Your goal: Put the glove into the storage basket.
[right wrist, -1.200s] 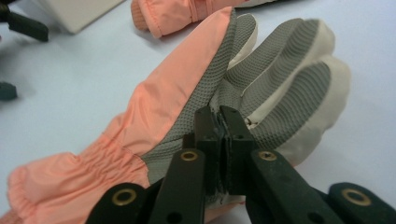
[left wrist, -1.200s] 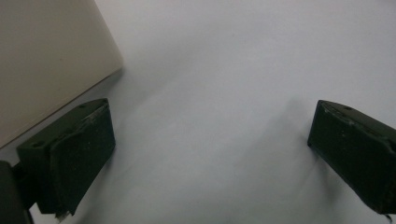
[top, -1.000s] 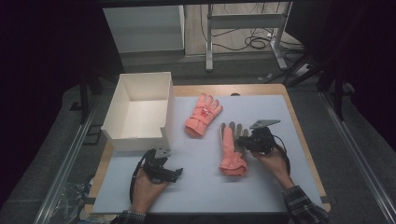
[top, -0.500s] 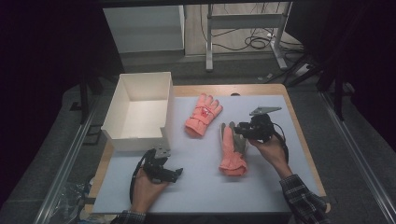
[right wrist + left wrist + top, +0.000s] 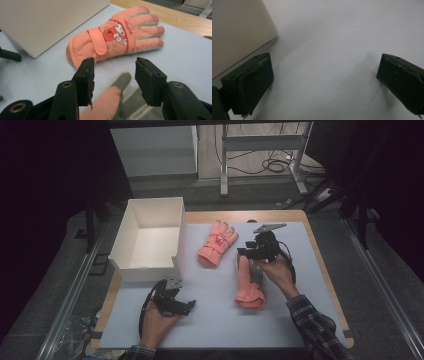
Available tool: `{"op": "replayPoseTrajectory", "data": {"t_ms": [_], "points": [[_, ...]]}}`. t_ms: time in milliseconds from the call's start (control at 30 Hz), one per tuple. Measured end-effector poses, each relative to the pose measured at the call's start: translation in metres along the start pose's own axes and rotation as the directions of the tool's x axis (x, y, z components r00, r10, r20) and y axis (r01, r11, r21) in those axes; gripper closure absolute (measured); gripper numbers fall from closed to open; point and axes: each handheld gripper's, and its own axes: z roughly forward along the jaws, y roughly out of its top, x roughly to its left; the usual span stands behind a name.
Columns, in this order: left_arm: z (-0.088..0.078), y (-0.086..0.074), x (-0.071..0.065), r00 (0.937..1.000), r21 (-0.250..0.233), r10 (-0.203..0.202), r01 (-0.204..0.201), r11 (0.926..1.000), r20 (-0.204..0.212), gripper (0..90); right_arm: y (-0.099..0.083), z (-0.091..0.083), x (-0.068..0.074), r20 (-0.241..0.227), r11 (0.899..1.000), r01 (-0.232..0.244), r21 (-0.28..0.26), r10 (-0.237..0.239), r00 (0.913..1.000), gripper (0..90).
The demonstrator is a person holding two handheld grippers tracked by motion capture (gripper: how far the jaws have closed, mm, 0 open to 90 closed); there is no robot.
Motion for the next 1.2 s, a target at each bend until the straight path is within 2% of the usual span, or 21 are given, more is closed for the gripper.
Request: {"op": "replayPoseTrajectory", "data": {"t_ms": [267,433,533,700,900,1067,1200], "points": [[0.000,0.000,0.000,1.0000,0.001,0.001,-0.001,1.0000,0.001,0.5,0.021,0.019,0.010,0.011,1.000,0.028,0.004,-0.028,0.9995,46.1],[0.000,0.000,0.000,1.0000,0.002,0.003,-0.003,1.0000,0.000,0.5,0.031,0.035,0.012,0.009,0.999,0.025,0.026,-0.025,0.9996,45.6],[0.000,0.000,0.000,1.0000,0.002,0.002,-0.002,1.0000,0.000,0.5,0.036,0.045,0.012,-0.003,0.999,0.027,0.043,-0.026,0.9996,46.7],[0.000,0.000,0.000,1.0000,0.002,0.002,-0.002,1.0000,0.000,0.5,0.044,0.063,0.014,0.004,0.995,0.055,0.079,-0.055,0.9985,54.7],[0.000,0.000,0.000,1.0000,0.002,0.001,-0.001,1.0000,0.000,0.5,0.054,0.081,0.009,0.022,0.994,0.051,0.100,-0.053,0.9983,59.3],[0.000,0.000,0.000,1.0000,0.000,0.001,-0.001,1.0000,0.000,0.5,0.057,0.097,0.001,0.018,0.993,0.017,0.117,-0.019,0.9997,59.4],[0.000,0.000,0.000,1.0000,-0.001,-0.001,0.001,1.0000,0.000,0.5,0.055,0.113,0.001,0.041,0.989,0.023,0.143,-0.029,0.9987,57.5]]}}
